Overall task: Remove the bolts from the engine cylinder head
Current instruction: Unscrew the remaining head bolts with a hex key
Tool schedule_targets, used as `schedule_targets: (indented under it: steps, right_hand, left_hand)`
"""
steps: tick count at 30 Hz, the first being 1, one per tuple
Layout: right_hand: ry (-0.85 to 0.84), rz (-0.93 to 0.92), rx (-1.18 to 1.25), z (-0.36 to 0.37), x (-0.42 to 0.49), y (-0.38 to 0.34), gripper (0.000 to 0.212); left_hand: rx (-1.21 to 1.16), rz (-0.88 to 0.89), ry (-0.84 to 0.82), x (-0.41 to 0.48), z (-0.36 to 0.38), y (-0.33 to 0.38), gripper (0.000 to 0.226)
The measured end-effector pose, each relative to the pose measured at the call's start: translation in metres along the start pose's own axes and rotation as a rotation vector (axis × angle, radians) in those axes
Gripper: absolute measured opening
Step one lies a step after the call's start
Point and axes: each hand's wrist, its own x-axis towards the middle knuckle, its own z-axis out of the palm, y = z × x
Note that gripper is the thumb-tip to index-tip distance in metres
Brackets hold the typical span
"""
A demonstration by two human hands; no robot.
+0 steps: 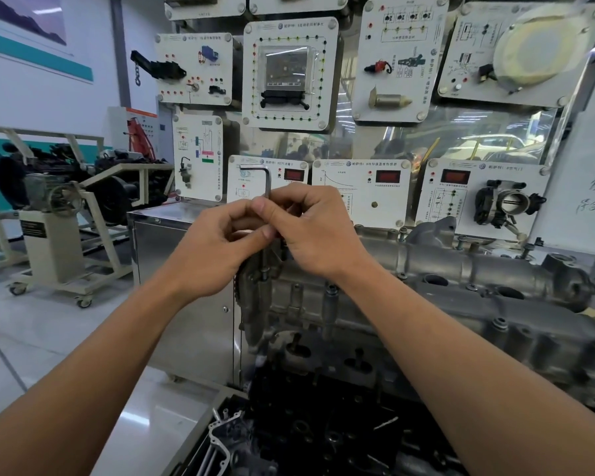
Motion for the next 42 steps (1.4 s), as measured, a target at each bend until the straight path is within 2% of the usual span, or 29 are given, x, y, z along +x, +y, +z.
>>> schedule_targets:
  steps: [3, 7, 9, 11, 14, 16, 18, 21, 23, 25, 28, 31, 33, 35, 37, 40, 42]
  right_hand:
    - [-0.003, 0.014, -0.01, 0.001, 0.0, 0.001, 0.011]
    - [-0.007, 0.016, -0.02, 0.0, 0.001, 0.002, 0.006]
    - [-0.016, 0.018, -0.034, 0.0, 0.0, 0.002, 0.006]
    - [-0.022, 0.02, -0.034, 0.0, 0.0, 0.002, 0.005]
    - [-0.017, 0.025, -0.019, -0.001, 0.0, 0.002, 0.004]
    - [-0.011, 0.026, -0.02, -0.001, 0.0, 0.003, 0.006]
    - [-0.015, 0.031, -0.027, 0.001, 0.0, 0.002, 0.007]
    - [-0.021, 0.035, -0.044, 0.001, 0.0, 0.001, 0.011]
    - [-0.031, 0.036, -0.054, 0.0, -0.001, 0.0, 0.011]
    - [-0.037, 0.039, -0.05, 0.0, -0.001, -0.001, 0.011]
    - [-0.028, 0.046, -0.033, 0.0, -0.002, -0.002, 0.01]
    - [-0.026, 0.033, -0.056, 0.0, -0.002, -0.003, 0.01]
    - [-0.025, 0.022, -0.064, 0.0, -0.002, -0.003, 0.011]
    - [-0.031, 0.022, -0.064, 0.0, -0.002, -0.003, 0.009]
    - [-0.04, 0.024, -0.061, 0.0, -0.003, -0.003, 0.007]
    - [-0.036, 0.021, -0.055, -0.001, -0.003, -0.004, 0.006]
    - [-0.038, 0.026, -0.054, -0.001, -0.003, -0.004, 0.008]
  left_hand:
    - [0.038, 0.024, -0.113, -0.002, -0.008, 0.0, 0.027]
    - [0.166, 0.037, 0.079, 0.0, -0.004, -0.002, 0.008]
    - [0.22, 0.077, 0.162, 0.002, 0.001, -0.003, 0.014]
    - [0.235, 0.085, 0.175, 0.006, 0.005, -0.003, 0.015]
    - [0.139, 0.057, 0.084, 0.006, 0.003, -0.002, 0.011]
    - [0.041, 0.031, -0.022, 0.001, -0.003, -0.003, 0.022]
    - [0.002, 0.024, -0.055, -0.004, -0.008, -0.004, 0.028]
    - [0.039, 0.014, 0.09, -0.004, -0.006, -0.004, 0.016]
    - [0.15, 0.043, 0.204, -0.001, 0.002, -0.005, 0.021]
    - [0.189, 0.035, 0.248, 0.002, 0.006, -0.006, 0.024]
    - [0.087, -0.002, 0.143, 0.002, 0.002, -0.004, 0.018]
    - [-0.008, 0.016, -0.003, -0.003, -0.003, -0.002, 0.022]
    - [0.024, 0.027, 0.064, -0.004, 0.0, -0.002, 0.021]
    - [0.1, 0.026, 0.183, -0.003, 0.005, -0.002, 0.008]
    - [0.16, 0.028, 0.273, 0.0, 0.011, -0.003, 0.019]
    - [0.216, 0.039, 0.294, 0.004, 0.014, -0.003, 0.028]
    - [0.159, 0.037, 0.203, 0.002, 0.007, -0.003, 0.012]
